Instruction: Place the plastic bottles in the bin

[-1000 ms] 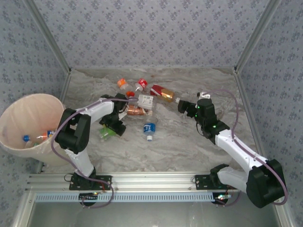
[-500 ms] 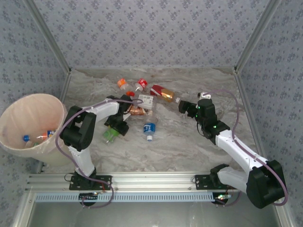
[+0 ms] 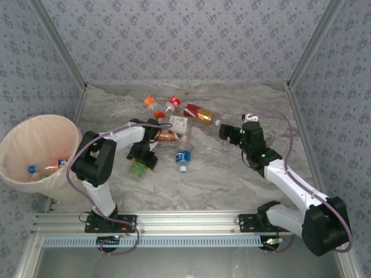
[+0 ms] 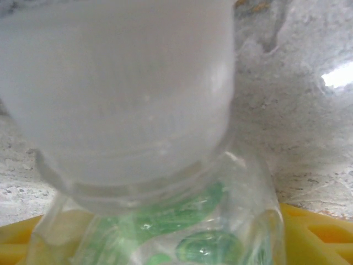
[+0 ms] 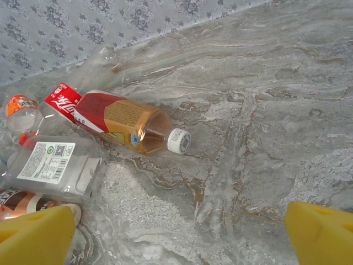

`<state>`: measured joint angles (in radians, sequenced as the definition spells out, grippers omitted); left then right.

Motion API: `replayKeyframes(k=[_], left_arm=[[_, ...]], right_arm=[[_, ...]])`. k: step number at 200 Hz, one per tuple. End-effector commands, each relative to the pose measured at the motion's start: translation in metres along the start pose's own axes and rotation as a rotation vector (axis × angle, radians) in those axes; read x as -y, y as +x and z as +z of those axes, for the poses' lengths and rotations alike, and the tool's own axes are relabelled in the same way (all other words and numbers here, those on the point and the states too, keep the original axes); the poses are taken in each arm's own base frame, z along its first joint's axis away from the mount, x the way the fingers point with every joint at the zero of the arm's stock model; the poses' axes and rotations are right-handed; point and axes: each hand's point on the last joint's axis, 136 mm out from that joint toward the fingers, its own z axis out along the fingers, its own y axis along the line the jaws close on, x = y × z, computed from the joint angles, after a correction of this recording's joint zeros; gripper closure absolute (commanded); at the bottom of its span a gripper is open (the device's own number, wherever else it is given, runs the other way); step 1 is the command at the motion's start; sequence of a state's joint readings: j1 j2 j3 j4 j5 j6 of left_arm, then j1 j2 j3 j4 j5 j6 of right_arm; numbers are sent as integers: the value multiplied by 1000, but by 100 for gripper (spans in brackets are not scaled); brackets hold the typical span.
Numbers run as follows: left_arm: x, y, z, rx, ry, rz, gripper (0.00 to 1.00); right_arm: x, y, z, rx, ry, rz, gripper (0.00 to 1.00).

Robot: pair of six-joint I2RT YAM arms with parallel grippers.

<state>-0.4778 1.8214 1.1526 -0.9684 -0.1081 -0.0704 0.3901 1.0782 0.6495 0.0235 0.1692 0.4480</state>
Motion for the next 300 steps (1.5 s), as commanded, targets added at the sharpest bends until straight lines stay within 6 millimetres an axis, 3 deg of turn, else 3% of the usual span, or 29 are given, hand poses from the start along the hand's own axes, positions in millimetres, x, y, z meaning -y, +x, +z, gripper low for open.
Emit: replayKeyframes(k=[1, 27, 69, 92, 109, 137, 195, 222, 250, 279, 300], left_arm=[[2, 9, -3, -22, 18, -11, 34], [-1, 4, -14, 25, 8, -15, 45], [-5, -16, -61, 192, 22, -39, 50], [-7, -30, -95, 319, 36, -70, 52], [-9, -40, -120, 412, 53, -96, 52], [-11, -57, -160, 557, 82, -146, 53], [-42, -78, -248, 916, 65, -367, 54], [-49, -74, -279, 1028, 79, -413, 54], [-58, -61, -315, 1143, 69, -422, 54], [-80, -29, -364, 1304, 5, -454, 53], [-111, 4, -392, 1403, -136, -538, 53]], right_arm=[[8, -2, -6, 15, 31, -20, 0], [8, -2, -6, 18, 31, -17, 0], [5, -6, -6, 29, 13, -5, 0], [-19, -18, -9, 88, -117, -37, 0], [-49, -23, -16, 119, -268, -81, 0], [-83, -21, -23, 133, -390, -181, 0], [-117, -15, -26, 131, -480, -249, 0], [-136, -15, -38, 156, -586, -273, 0], [-140, -17, -42, 168, -594, -282, 0], [-140, -19, -43, 180, -588, -286, 0], [-141, -20, -43, 184, -587, -288, 0]])
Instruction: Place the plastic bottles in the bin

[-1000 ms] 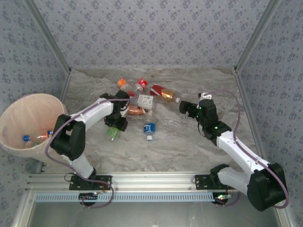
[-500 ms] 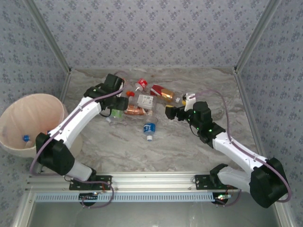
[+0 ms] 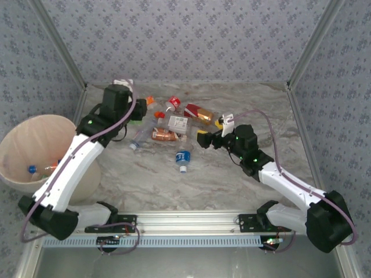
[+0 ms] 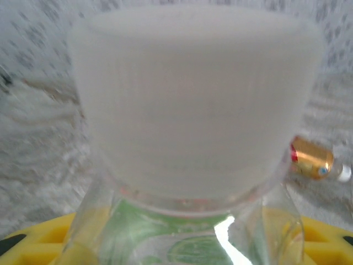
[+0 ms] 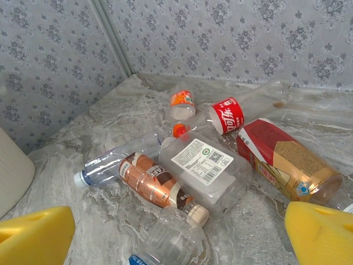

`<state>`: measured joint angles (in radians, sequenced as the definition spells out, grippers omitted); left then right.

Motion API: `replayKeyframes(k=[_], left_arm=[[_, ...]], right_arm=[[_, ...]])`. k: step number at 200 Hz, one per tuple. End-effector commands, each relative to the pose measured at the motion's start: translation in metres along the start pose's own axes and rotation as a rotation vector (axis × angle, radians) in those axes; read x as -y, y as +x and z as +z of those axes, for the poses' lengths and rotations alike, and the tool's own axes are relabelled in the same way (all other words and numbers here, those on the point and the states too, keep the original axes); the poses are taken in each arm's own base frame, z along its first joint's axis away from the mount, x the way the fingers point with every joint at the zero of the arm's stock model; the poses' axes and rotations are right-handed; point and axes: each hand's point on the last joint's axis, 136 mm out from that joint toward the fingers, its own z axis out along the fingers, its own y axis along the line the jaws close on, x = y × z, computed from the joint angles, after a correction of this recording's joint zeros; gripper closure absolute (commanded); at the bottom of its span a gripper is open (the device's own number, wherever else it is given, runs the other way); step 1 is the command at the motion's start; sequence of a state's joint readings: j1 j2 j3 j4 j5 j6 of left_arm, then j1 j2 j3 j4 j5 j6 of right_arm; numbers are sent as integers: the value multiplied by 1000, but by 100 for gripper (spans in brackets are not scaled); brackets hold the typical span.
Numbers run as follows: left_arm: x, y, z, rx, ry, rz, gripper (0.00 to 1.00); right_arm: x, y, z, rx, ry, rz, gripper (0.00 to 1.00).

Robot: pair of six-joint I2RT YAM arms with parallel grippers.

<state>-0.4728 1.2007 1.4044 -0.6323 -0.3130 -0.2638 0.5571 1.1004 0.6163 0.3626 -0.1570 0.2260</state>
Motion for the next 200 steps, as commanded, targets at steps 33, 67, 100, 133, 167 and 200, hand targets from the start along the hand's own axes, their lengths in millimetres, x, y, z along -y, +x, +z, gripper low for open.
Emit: replayKeyframes(k=[33, 67, 100, 133, 167, 200], left_arm=[[-88, -73, -94, 323, -326, -45, 52], [-133, -72, -130, 349, -486, -76, 53], [-174, -67, -168, 409, -671, -131, 54], [-217, -49, -200, 426, -918, -184, 54], [-241, -26, -200, 354, -1022, -219, 52], [-257, 2, -195, 270, -1060, -291, 52]], right_arm=[[-8, -26, -3, 76, -12, -34, 0], [-7, -25, -3, 74, -1, -35, 0], [-8, -27, -1, 76, -6, -37, 0], [-10, -28, 2, 73, -15, -41, 0], [-11, -29, 4, 71, -19, -49, 0], [-11, -29, 5, 69, -20, -50, 0]])
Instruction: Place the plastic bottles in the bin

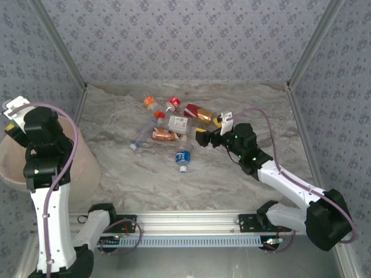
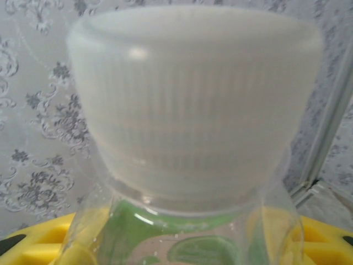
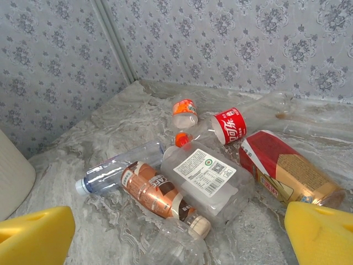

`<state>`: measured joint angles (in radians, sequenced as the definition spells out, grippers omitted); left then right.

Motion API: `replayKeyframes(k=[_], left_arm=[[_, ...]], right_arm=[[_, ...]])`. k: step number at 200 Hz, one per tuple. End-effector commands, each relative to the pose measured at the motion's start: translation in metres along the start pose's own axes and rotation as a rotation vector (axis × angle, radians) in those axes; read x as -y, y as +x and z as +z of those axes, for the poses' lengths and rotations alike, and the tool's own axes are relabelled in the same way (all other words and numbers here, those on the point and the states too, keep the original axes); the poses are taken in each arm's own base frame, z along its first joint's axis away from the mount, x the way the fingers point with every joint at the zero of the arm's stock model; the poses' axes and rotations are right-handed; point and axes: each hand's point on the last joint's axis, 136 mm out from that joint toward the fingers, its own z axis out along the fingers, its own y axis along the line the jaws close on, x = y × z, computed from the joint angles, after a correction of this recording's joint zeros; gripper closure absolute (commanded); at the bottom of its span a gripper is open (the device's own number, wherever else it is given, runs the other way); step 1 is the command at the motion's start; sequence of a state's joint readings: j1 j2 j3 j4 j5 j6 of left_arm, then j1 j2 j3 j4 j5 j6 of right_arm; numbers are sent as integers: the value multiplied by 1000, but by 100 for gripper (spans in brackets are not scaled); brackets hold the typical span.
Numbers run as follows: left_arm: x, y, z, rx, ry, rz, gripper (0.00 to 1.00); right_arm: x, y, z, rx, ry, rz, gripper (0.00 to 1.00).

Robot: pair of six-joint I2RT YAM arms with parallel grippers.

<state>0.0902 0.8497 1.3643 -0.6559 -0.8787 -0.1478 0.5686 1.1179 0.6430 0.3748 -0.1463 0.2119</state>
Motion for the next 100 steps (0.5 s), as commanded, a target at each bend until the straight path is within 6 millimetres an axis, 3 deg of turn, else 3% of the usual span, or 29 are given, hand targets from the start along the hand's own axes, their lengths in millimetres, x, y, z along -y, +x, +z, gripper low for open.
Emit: replayKeyframes(k=[1, 25, 46, 100], left_arm=[[-8, 24, 8, -84, -37, -14, 52], [-10, 46, 11, -197, -22, -34, 51], [-23, 61, 14, -253, -79, -28, 49], [-46, 86, 19, -339, -148, -58, 47]], right_arm=[[-6, -20, 2, 48, -14, -31, 0], [-8, -21, 4, 42, -21, -37, 0], [-10, -23, 6, 29, -30, -56, 0], [-12, -24, 10, 14, -39, -87, 0]])
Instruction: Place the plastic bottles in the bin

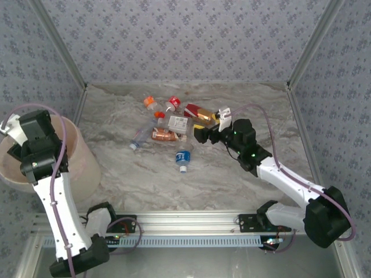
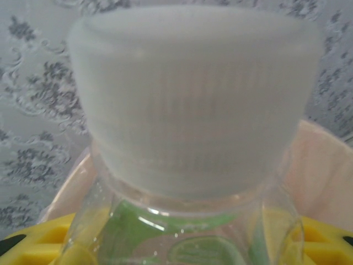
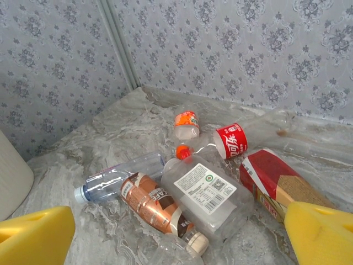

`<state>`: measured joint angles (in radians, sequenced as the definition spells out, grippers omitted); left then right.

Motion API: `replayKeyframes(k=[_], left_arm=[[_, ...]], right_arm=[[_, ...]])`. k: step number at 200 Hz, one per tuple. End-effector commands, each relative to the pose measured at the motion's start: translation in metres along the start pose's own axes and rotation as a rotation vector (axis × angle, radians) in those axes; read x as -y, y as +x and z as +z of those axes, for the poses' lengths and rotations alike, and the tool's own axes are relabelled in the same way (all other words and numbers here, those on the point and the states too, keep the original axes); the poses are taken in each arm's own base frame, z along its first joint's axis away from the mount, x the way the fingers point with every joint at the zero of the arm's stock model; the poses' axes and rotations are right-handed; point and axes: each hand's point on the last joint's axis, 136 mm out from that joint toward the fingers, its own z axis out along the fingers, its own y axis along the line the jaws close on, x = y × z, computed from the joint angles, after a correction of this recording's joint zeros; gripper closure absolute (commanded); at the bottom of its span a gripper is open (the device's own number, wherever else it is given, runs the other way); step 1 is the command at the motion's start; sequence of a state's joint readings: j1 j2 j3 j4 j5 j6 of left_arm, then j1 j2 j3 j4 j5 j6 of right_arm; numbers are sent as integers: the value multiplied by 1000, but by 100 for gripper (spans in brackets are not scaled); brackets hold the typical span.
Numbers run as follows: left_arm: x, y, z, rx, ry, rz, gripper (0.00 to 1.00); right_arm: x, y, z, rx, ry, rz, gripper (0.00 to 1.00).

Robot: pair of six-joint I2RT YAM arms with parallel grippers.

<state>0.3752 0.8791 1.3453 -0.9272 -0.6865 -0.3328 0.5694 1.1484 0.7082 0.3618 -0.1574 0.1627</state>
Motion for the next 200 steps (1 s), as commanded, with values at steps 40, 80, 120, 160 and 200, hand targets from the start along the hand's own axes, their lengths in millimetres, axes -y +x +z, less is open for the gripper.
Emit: replayKeyframes(k=[40, 80, 120, 160, 200], left_arm=[[-20, 18, 8, -88, -60, -34, 24], [-14, 13, 9, -107, -33, -40, 6], [4, 13, 8, -131, 65, -52, 2], [45, 14, -6, -187, 310, -84, 2], [103, 13, -45, -221, 579, -46, 2]], right_arm=[[-8, -6, 6, -10, -33, -35, 0], [-7, -6, 7, -10, -29, -37, 0], [2, -2, 8, -16, 21, -14, 0], [37, 8, 5, -12, 214, 61, 0], [52, 45, -2, -100, 330, 188, 0]])
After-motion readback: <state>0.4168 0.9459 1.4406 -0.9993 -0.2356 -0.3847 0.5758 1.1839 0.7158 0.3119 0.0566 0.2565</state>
